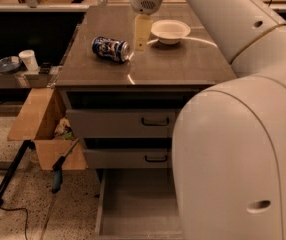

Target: Place pepsi can into bottom drawer

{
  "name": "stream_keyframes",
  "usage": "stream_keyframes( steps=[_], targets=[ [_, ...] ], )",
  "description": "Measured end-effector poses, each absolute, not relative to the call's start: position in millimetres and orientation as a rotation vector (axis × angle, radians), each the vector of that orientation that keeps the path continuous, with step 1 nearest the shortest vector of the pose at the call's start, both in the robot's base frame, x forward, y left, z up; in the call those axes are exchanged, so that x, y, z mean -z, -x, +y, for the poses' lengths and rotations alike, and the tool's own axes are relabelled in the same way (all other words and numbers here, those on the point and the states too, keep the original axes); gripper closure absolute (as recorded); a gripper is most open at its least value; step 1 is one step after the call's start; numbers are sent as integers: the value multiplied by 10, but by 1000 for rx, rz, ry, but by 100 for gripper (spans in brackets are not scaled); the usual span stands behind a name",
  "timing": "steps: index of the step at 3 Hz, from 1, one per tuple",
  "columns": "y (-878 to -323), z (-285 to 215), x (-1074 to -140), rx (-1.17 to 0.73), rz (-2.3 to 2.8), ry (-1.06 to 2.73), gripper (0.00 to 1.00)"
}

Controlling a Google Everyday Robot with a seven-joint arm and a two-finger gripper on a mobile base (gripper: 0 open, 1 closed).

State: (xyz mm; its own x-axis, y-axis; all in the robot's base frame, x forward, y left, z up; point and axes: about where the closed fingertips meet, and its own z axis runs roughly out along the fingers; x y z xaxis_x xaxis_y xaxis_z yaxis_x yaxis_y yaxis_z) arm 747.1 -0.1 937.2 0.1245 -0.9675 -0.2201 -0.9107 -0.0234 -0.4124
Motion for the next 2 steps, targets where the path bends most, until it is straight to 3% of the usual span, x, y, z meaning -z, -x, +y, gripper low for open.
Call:
stream_keyframes(
  steps=[1, 2],
  targets=[
    [-7449, 265, -8899, 46, 1780, 2036, 0],
    [-7449, 265, -8898, 46, 1780, 2036, 0]
  ],
)
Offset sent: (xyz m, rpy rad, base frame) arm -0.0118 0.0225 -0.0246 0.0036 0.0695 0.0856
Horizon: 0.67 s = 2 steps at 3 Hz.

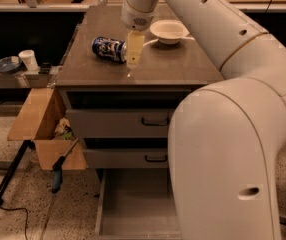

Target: Place pepsi can into bottom drawer

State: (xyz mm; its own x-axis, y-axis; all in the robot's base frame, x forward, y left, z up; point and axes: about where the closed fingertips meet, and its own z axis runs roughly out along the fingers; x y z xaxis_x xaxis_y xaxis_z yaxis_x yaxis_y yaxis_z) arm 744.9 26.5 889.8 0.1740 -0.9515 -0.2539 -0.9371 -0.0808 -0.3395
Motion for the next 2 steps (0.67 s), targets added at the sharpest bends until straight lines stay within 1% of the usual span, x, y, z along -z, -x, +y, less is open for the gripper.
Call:
stream_keyframes(
  steps=[1, 2],
  targets=[
    [-7504, 256, -8822, 40, 1800, 2002, 0],
    [-7823, 405, -8755, 43, 1750, 1985, 0]
  ],
)
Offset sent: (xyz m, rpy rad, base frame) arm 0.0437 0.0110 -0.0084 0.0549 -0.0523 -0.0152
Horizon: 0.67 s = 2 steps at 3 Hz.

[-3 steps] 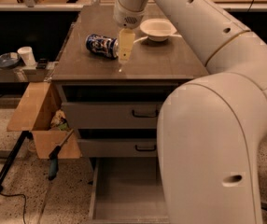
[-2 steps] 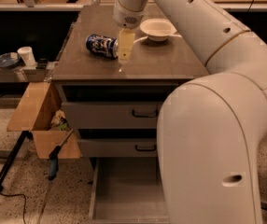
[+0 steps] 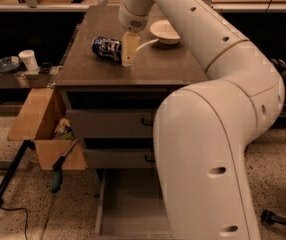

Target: Place pepsi can into bottom drawer

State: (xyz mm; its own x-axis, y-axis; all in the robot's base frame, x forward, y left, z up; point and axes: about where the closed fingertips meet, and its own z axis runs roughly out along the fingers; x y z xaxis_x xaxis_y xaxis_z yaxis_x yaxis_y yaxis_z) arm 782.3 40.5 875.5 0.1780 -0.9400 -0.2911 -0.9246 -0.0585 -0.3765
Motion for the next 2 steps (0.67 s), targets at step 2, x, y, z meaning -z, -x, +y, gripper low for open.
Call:
stream_keyframes(
  steps=[2],
  targets=[
    [-7988, 642, -8789, 53, 1705, 1974, 0]
  ],
)
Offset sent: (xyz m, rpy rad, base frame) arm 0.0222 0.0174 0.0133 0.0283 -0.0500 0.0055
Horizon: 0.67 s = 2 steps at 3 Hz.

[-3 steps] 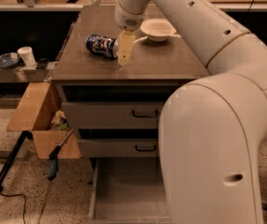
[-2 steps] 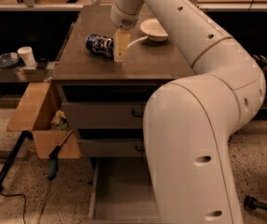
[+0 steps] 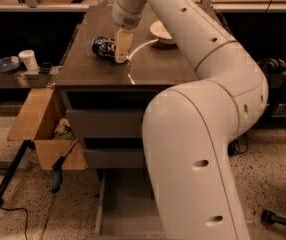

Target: Place pepsi can into bottom drawer

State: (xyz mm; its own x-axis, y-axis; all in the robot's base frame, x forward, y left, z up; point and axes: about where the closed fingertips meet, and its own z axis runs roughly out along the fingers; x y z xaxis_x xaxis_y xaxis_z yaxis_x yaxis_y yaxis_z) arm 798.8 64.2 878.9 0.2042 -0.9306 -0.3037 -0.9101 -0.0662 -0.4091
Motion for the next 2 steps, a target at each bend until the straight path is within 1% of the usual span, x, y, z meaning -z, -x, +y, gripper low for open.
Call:
stream_keyframes(
  steps=[2],
  targets=[
    [-7992, 675, -8677, 40, 1720, 1979, 0]
  ],
)
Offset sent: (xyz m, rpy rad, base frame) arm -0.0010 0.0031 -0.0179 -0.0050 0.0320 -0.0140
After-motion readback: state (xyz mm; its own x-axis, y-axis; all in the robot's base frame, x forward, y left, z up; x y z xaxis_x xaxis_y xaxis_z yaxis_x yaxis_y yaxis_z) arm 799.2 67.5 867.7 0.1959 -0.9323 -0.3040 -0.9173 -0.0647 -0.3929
